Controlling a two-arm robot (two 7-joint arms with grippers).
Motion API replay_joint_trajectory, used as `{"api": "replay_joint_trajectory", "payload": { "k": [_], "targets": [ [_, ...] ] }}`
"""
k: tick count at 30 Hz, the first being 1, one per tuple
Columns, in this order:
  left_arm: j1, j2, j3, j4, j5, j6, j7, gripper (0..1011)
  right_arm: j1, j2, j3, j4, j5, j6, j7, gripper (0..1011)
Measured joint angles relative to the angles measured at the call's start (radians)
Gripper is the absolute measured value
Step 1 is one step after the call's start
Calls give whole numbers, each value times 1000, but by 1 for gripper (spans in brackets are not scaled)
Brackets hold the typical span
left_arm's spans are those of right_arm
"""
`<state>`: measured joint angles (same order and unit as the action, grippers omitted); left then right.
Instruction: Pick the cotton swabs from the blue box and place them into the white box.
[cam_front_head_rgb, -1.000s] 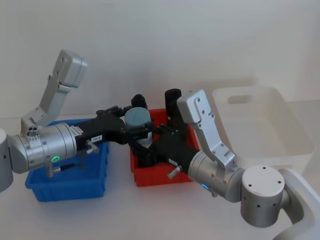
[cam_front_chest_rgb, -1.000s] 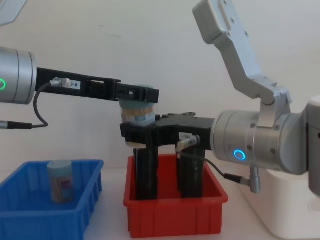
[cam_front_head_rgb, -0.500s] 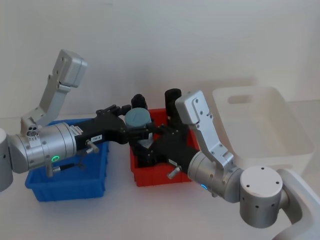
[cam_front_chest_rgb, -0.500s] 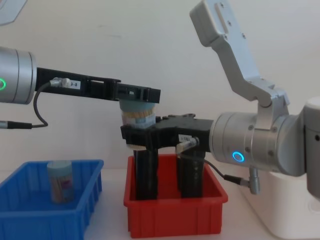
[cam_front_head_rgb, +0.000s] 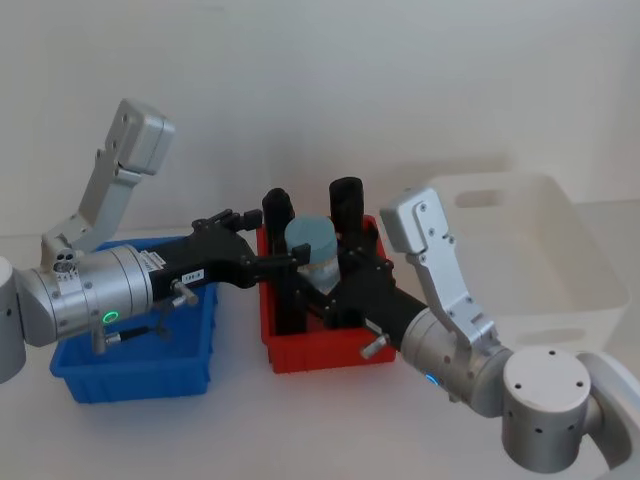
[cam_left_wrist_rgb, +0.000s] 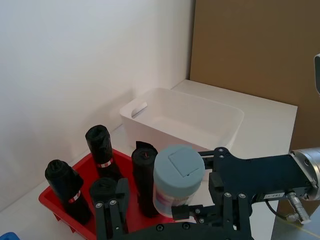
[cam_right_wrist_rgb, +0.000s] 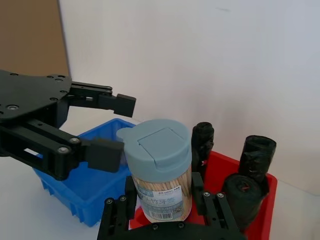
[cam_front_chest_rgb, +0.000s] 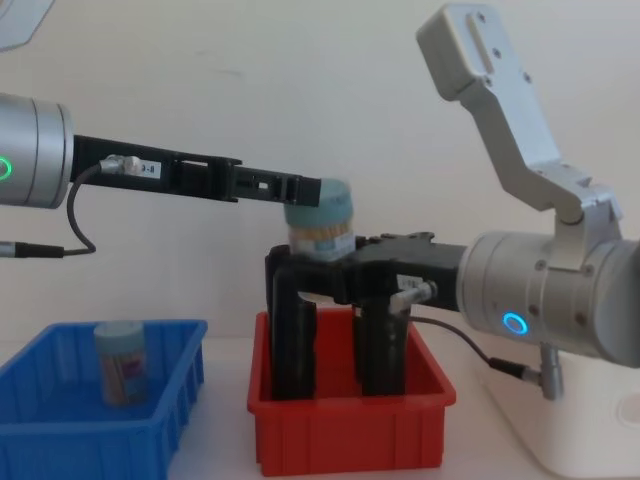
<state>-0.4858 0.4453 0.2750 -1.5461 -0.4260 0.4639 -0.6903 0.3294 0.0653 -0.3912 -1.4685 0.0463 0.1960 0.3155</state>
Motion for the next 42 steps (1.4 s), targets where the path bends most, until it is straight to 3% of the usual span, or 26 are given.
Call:
{"api": "replay_joint_trajectory", "payload": {
  "k": [9,24,32,42],
  "targets": [
    [0,0,0,0,0,0,0,1000,-48,45,30,-55,35,-4,-65,650],
    [0,0,0,0,0,0,0,999,-117,142,117,-107,115,-33,-195,650],
    [0,0,0,0,0,0,0,1000,-106,177,163,-57,143,-34,-234,650],
    [0,0,0,0,0,0,0,1000,-46,183,187,56,147,-10,-223,650]
  ]
}}
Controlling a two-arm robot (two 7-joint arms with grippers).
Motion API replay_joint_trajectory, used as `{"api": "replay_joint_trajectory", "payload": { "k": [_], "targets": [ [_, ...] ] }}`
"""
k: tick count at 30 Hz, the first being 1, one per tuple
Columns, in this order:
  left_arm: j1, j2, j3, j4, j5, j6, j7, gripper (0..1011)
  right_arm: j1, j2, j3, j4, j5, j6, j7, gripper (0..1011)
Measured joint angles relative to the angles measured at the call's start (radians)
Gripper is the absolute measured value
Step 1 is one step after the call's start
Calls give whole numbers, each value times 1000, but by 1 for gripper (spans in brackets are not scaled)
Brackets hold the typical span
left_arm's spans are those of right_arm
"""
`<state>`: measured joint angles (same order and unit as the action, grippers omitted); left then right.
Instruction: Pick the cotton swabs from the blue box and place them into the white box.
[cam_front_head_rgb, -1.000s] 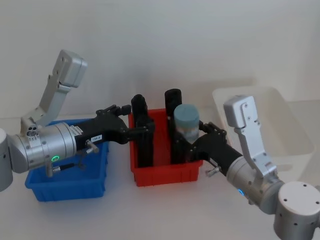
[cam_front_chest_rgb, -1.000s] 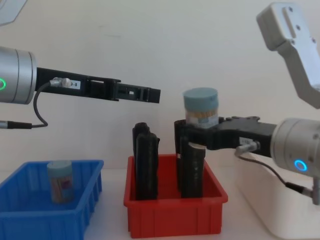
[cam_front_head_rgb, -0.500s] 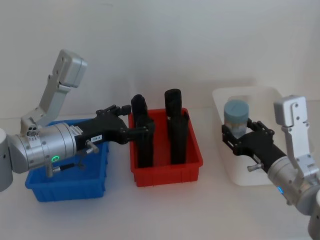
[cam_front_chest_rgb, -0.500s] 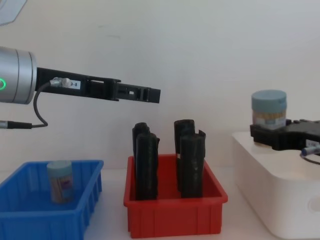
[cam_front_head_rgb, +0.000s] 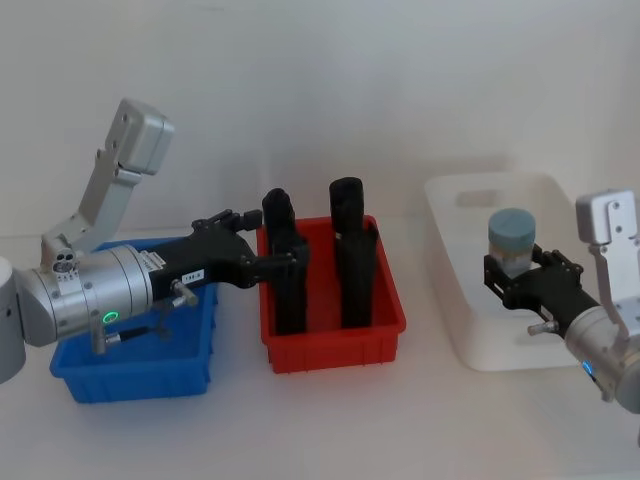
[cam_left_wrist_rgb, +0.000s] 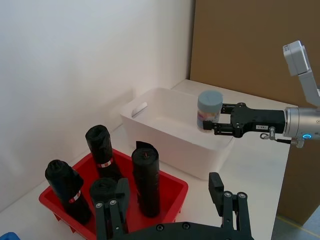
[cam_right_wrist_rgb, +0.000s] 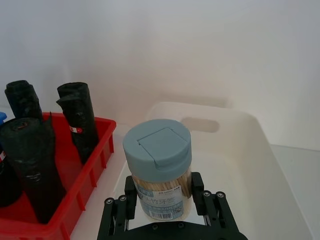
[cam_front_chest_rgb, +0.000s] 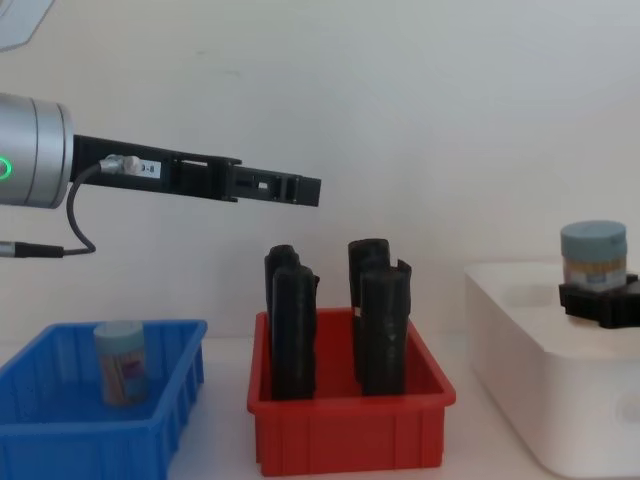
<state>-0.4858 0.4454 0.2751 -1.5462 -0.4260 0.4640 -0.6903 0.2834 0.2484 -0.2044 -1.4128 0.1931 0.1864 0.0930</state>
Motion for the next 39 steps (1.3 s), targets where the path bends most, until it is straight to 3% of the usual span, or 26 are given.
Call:
{"api": "replay_joint_trajectory", "payload": {
  "k": [9,21,28,39],
  "targets": [
    [0,0,0,0,0,0,0,1000,52,-10,1,90,-12,18,37,660],
    [0,0,0,0,0,0,0,1000,87,-19,0,153,-17,16,61,1001],
    [0,0,0,0,0,0,0,1000,86,-18,3,151,-14,-12,60,1002],
    [0,0,0,0,0,0,0,999,51,-4,14,82,-6,-70,38,1001]
  ]
}}
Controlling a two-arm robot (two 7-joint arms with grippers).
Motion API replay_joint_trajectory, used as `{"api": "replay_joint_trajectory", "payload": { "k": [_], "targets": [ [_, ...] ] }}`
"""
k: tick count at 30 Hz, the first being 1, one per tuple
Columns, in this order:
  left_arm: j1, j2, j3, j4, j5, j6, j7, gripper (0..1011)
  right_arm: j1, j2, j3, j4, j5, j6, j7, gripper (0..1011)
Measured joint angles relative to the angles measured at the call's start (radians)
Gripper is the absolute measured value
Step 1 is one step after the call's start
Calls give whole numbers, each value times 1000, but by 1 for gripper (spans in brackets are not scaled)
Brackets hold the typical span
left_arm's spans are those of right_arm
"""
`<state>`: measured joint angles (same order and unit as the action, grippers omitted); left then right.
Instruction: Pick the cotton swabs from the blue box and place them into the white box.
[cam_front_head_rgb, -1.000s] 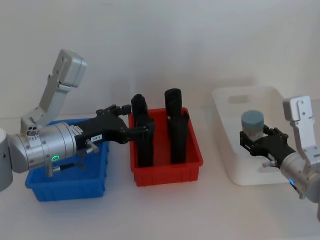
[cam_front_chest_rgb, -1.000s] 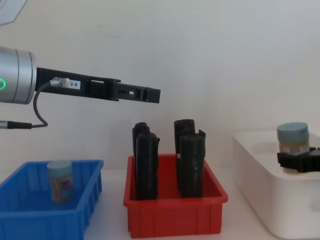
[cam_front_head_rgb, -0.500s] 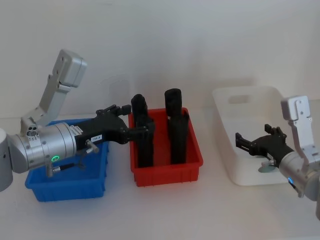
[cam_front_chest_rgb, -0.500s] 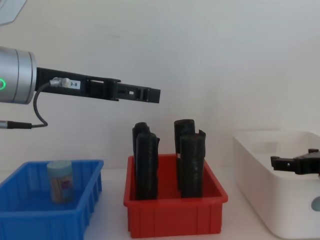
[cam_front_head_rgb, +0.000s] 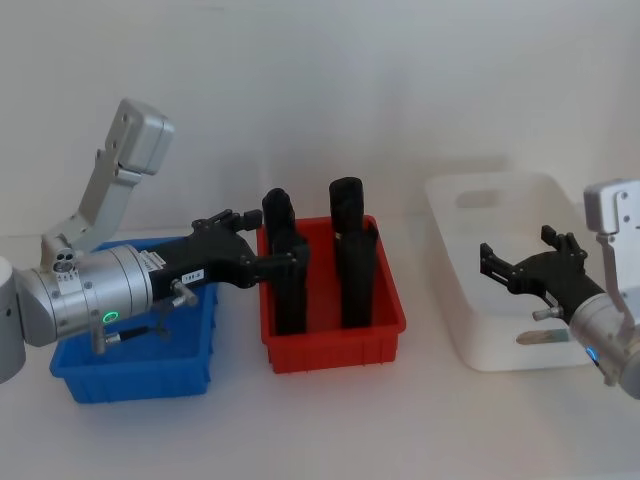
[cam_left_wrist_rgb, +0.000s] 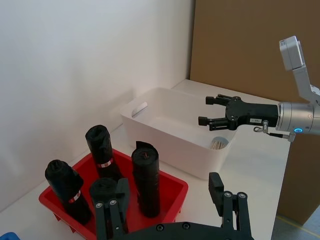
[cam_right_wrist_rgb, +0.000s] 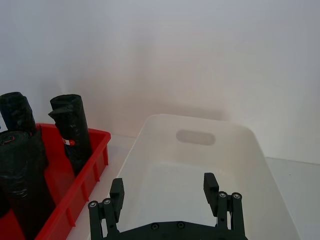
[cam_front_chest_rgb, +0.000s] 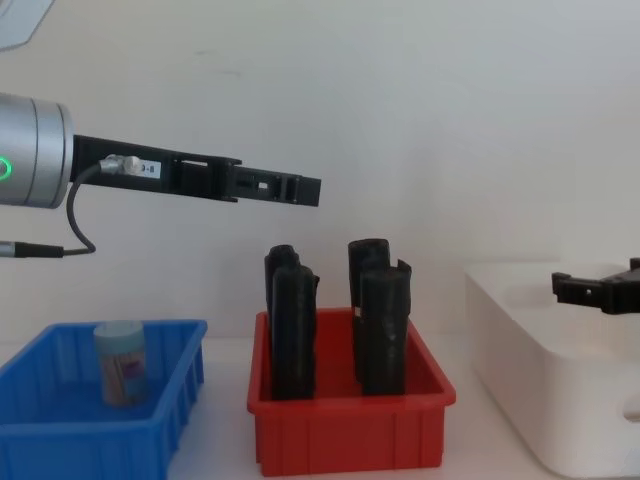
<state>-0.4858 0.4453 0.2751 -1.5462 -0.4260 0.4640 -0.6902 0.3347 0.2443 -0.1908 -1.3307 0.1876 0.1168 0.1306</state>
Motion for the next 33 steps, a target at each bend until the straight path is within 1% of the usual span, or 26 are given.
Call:
{"api": "replay_joint_trajectory", "payload": {
  "k": [6,11,15,17,18,21,22,24,25,29,30,33],
  "targets": [
    [0,0,0,0,0,0,0,1000,-13,5,4,-27,2,-14,-8,1001],
    [0,0,0,0,0,-1,1,1000,-16,6,4,-29,3,-15,-8,1001],
    [8,-2,6,-3,6,-16,22,1000,-27,9,3,-43,7,-17,-10,1001],
    [15,-4,11,-5,13,-29,42,1000,-44,13,1,-65,11,-21,-13,1001],
    [15,-4,11,-5,13,-29,42,1000,-50,15,0,-72,13,-22,-14,1002],
    [32,-8,23,-10,28,-57,86,1000,-75,22,-3,-103,21,-27,-19,1002],
    [32,-8,23,-10,28,-57,86,1000,-82,23,-4,-110,23,-29,-20,1002],
    [42,-10,30,-13,37,-76,115,1000,-104,29,-6,-137,29,-33,-23,1001],
    [50,-12,36,-16,45,-90,136,1000,-104,29,-6,-137,29,-33,-23,1001],
    [69,-17,50,-22,62,-124,187,999,-154,43,-13,-199,44,-43,-31,1001],
    [75,-19,54,-24,68,-137,205,1000,-154,43,-13,-199,44,-43,-31,1001],
    [87,-22,62,-28,78,-157,236,1000,-189,52,-16,-242,54,-51,-37,1001]
  ]
}}
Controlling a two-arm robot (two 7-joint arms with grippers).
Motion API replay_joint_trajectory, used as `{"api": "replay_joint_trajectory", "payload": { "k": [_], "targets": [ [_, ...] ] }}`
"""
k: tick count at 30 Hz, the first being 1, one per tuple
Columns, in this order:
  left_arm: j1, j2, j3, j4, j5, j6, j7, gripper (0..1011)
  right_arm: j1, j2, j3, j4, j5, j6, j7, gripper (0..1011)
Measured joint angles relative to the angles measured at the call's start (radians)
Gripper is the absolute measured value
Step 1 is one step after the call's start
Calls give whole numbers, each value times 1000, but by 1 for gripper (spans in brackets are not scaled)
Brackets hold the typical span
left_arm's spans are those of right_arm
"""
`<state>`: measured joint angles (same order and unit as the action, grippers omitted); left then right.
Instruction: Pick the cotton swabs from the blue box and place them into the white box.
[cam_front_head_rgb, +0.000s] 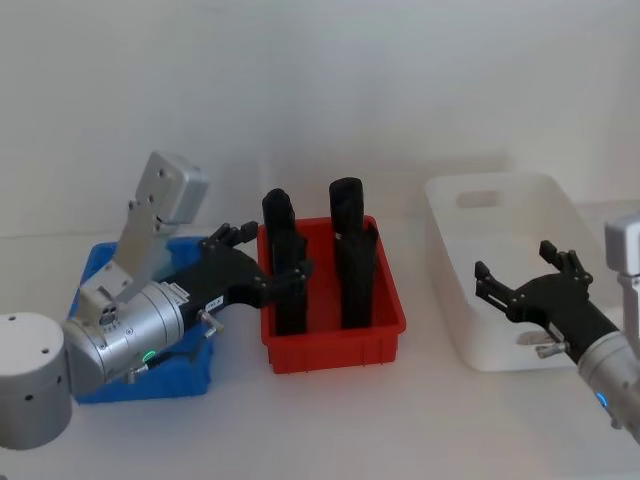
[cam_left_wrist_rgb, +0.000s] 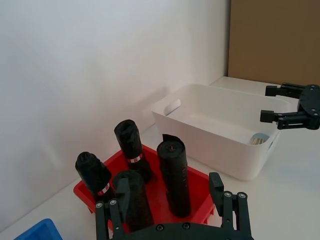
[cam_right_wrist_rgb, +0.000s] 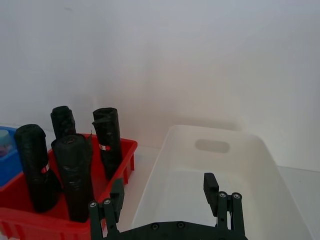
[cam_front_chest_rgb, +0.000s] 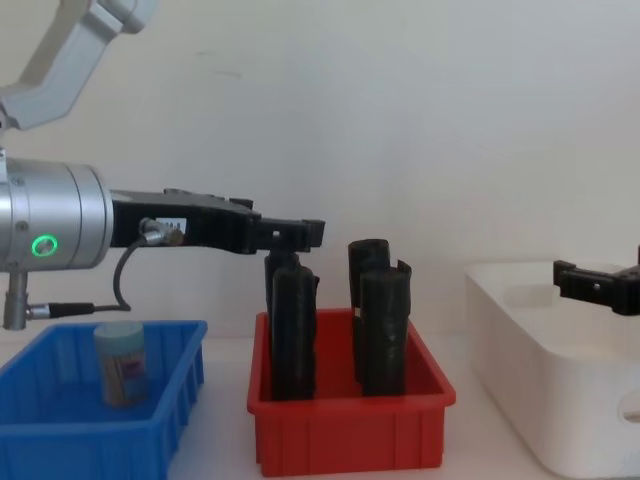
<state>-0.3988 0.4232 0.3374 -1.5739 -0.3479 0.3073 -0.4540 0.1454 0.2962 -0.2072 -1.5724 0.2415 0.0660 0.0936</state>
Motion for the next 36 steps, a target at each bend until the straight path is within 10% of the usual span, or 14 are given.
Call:
{"api": "replay_joint_trajectory", "payload": {
  "k": [16,36],
  "targets": [
    [77,-19,56,-25,70,-140,211,999,-140,37,-17,-171,41,-29,-24,1002],
    [159,-41,115,-52,145,-287,433,999,-160,41,-19,-195,47,-33,-28,1001]
  ]
}}
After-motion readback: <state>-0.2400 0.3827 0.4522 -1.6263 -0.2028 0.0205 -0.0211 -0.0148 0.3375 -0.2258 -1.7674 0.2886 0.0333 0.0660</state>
